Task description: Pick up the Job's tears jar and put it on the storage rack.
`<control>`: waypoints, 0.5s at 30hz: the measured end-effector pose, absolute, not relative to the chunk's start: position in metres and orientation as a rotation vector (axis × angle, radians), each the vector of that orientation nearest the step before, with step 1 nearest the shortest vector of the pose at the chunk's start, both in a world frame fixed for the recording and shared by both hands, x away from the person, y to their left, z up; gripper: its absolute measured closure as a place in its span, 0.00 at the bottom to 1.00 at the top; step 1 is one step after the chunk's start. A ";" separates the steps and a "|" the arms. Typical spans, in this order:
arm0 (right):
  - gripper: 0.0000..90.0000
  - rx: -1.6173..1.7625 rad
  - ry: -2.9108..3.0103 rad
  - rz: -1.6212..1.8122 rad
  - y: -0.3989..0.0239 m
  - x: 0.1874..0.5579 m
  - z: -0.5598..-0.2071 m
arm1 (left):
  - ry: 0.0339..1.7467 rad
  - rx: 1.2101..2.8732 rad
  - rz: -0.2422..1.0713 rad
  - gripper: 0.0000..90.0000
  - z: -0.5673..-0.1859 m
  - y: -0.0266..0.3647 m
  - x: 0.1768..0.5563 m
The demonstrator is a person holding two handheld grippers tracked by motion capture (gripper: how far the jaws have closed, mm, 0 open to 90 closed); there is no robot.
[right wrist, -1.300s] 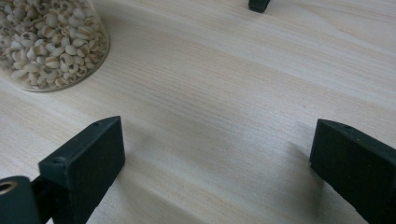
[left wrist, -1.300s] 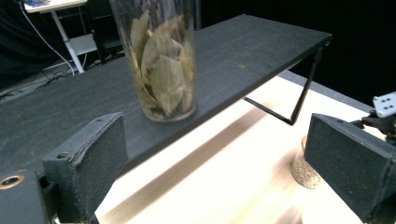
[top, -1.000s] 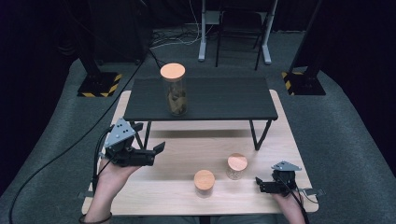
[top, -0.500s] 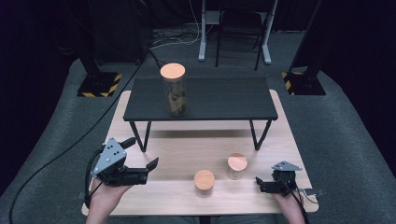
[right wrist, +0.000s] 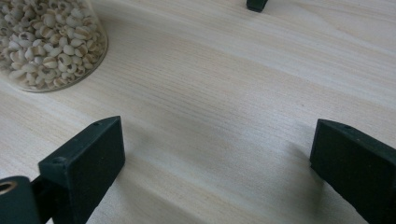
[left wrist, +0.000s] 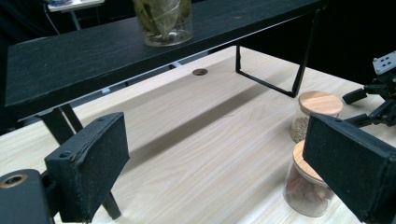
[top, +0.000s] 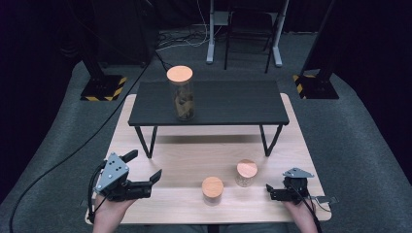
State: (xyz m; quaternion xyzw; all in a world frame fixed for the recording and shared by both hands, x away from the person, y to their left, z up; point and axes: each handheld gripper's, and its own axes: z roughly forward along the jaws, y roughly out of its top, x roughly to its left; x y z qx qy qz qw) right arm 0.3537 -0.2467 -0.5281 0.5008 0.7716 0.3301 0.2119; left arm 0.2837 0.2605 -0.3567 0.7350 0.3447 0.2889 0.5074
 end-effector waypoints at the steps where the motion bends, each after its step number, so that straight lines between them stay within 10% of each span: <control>1: 0.03 1.391 2.143 0.917 -0.247 0.354 -0.528 | 0.833 1.769 0.699 0.07 -0.358 0.262 0.283; 15: 0.03 1.389 2.145 0.916 -0.247 0.354 -0.528 | 0.897 1.798 0.672 0.07 -0.388 0.268 0.296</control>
